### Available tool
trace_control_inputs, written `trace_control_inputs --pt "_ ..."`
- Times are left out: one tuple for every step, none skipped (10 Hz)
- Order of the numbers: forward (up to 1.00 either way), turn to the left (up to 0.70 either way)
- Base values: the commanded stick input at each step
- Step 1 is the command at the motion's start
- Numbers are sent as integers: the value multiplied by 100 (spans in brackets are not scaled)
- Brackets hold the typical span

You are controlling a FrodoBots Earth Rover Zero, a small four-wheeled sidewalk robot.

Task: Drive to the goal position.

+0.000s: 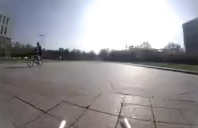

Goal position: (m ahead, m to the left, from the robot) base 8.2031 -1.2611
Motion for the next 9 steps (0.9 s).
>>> trace_control_inputs --pt "100 4" --pt "100 2" --pt "100 0" --pt "100 3" --pt "100 13" --pt "100 -40" --pt "100 -40" --pt "100 -35" --pt "100 -37"
